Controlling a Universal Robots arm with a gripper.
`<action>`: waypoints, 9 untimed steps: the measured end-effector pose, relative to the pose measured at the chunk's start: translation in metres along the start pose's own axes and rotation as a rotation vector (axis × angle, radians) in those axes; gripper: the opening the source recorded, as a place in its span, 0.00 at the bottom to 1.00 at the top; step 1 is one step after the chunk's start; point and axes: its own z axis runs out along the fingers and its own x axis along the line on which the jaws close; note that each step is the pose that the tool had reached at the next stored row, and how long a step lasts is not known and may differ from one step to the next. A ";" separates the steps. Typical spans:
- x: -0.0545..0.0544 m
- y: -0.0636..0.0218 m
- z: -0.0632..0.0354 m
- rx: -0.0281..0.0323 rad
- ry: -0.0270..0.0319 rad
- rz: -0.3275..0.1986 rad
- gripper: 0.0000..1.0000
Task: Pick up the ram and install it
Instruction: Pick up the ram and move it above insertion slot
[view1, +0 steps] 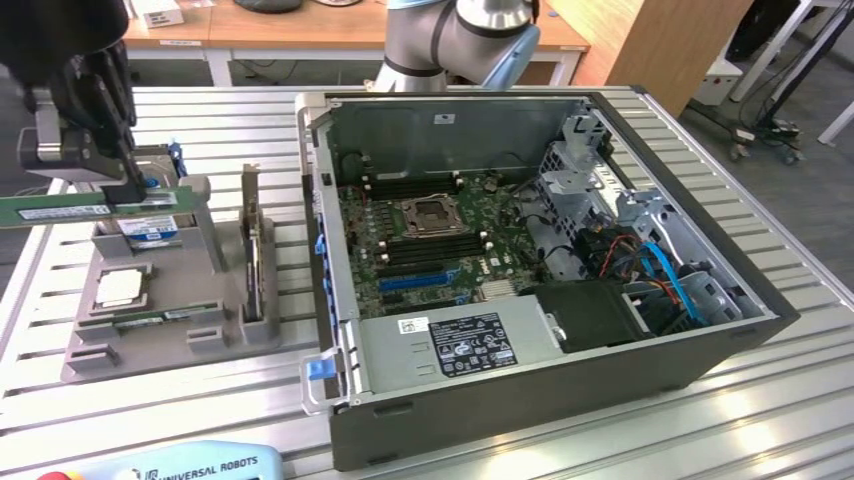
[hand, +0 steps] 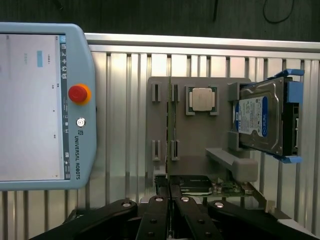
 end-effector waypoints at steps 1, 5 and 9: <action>0.000 -0.0019 0.0000 0.0000 0.0000 0.000 0.11; 0.000 -0.0099 -0.0002 0.0001 -0.0001 0.000 0.11; -0.001 -0.0182 -0.0005 0.0001 -0.0001 0.000 0.11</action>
